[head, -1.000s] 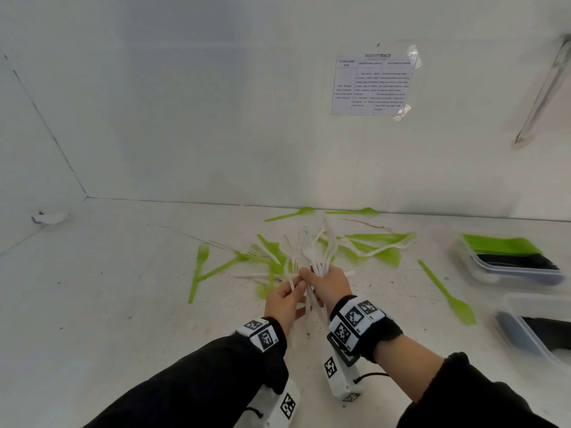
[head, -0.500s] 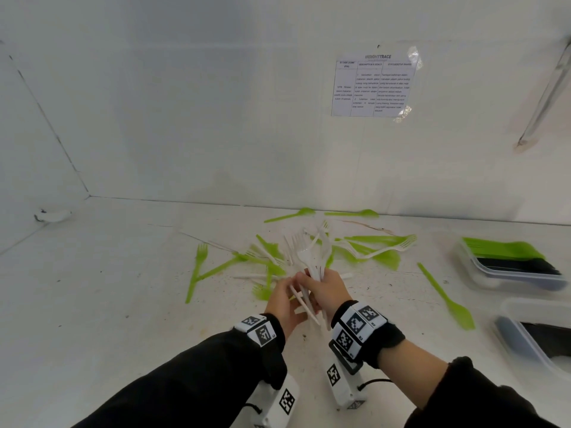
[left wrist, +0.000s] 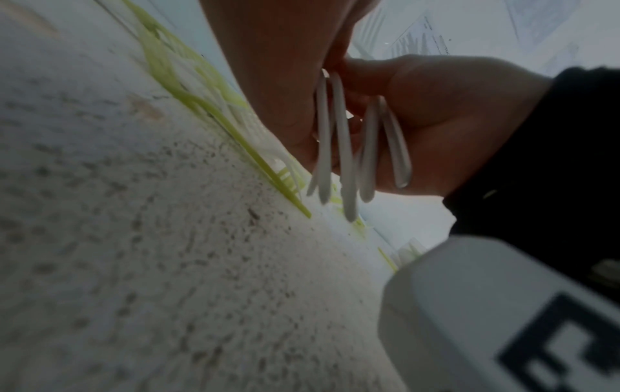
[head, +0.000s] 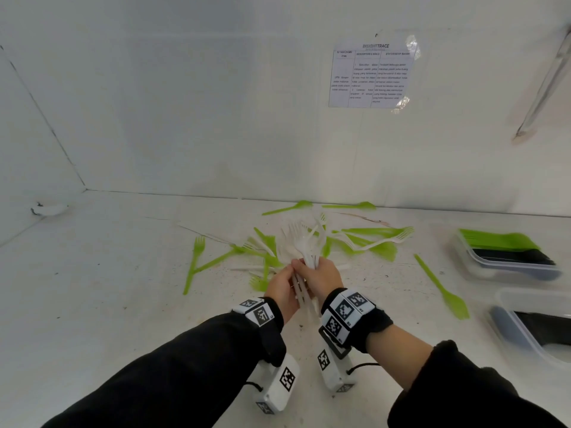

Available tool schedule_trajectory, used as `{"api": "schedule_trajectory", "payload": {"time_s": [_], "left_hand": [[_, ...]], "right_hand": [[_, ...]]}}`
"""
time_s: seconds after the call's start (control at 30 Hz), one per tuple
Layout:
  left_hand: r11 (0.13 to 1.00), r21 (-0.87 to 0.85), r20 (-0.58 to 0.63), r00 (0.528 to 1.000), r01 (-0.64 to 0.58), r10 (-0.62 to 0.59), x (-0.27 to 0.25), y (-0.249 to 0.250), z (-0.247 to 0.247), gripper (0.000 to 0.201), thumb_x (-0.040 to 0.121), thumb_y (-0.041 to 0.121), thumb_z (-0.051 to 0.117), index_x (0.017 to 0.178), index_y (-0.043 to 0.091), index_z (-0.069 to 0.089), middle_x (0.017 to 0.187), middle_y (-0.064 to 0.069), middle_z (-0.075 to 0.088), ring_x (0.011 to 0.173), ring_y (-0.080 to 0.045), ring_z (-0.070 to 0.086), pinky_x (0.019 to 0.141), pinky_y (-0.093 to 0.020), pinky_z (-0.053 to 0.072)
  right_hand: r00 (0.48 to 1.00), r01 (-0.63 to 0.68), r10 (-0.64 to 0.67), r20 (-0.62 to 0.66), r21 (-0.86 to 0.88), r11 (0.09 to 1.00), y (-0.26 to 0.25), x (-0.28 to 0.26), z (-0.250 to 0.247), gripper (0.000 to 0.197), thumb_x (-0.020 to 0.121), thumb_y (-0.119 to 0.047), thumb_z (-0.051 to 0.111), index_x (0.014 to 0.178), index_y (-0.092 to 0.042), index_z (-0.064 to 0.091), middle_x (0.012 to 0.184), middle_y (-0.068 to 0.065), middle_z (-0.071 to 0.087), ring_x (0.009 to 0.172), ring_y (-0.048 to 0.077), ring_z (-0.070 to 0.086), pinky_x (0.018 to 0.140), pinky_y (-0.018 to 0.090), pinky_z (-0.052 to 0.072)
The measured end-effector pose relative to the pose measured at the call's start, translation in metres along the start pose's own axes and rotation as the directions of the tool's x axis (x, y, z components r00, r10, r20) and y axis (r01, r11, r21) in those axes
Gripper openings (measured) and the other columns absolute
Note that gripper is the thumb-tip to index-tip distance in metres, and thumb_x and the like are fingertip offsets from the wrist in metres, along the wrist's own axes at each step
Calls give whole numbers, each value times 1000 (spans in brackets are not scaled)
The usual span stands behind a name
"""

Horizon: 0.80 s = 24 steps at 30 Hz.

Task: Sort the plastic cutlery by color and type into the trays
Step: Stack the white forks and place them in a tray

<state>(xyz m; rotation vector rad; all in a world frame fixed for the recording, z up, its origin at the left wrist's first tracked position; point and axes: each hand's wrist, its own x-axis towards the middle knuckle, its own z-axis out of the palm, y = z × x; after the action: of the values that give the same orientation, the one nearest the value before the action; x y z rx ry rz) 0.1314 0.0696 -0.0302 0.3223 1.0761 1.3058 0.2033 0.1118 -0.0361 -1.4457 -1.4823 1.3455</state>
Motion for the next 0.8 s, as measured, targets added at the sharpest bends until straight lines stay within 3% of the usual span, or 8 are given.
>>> {"api": "schedule_trajectory", "payload": {"time_s": [0.1,0.2,0.27,0.37,0.47,0.6,0.7,0.8], "left_hand": [[999,42,7,1000,-10,9,-1,1,2,35,102,27,30,104,12,62,89,-6,69,83,-18,59,76,-31,46],[995,93,-40,998,-43,47,2,-1,2,35,100,24,33,110,10,64,109,-14,66,94,-24,61,84,-35,49],[992,107,-79,994,-67,76,4,-2,1,37,99,21,31,114,6,62,114,-17,64,97,-26,61,77,-35,51],[984,138,-113,985,-116,132,11,-3,-4,35,97,16,31,99,5,64,99,-21,63,80,-25,59,61,-30,48],[979,145,-76,986,-140,152,12,-2,-6,31,99,14,32,96,8,62,87,-11,61,71,-19,58,53,-24,48],[980,160,24,993,-115,113,7,-4,-4,34,104,21,24,115,9,54,97,-7,62,82,-16,58,67,-30,48],[979,169,27,993,-115,112,7,-5,-5,35,104,23,25,115,9,55,96,-7,62,82,-18,58,69,-34,48],[975,176,-3,991,-132,135,7,-3,-6,34,103,23,27,100,12,60,95,-7,64,82,-19,60,65,-34,50]], "right_hand": [[999,14,-14,-35,12,1000,-1,-1,0,20,82,-32,68,84,-14,58,87,12,65,80,29,62,80,44,53],[999,30,-30,-41,4,1000,-4,-4,-1,18,83,-30,66,88,-15,55,94,11,66,92,31,64,86,45,53],[1000,18,-19,-17,-23,1000,-4,-6,0,14,85,-29,62,89,-17,57,97,11,66,95,30,64,88,44,53],[1000,21,-21,-8,-73,997,-4,-7,-2,20,88,-28,58,72,-22,51,80,3,60,81,26,59,76,32,50],[1000,24,-26,-7,-132,991,-7,-10,-5,30,91,-27,54,64,-28,42,75,0,56,79,20,52,73,27,42],[1000,25,-24,6,-118,993,-8,-10,-2,15,86,-23,60,90,-9,62,95,11,67,93,29,64,84,42,54],[1000,19,-16,26,-118,993,-6,-9,0,24,83,-24,61,102,-10,64,99,13,69,92,30,66,80,47,56],[1000,-3,4,15,-26,1000,-6,-11,1,24,78,-22,61,100,-12,62,95,12,67,86,29,67,65,40,58]]}}
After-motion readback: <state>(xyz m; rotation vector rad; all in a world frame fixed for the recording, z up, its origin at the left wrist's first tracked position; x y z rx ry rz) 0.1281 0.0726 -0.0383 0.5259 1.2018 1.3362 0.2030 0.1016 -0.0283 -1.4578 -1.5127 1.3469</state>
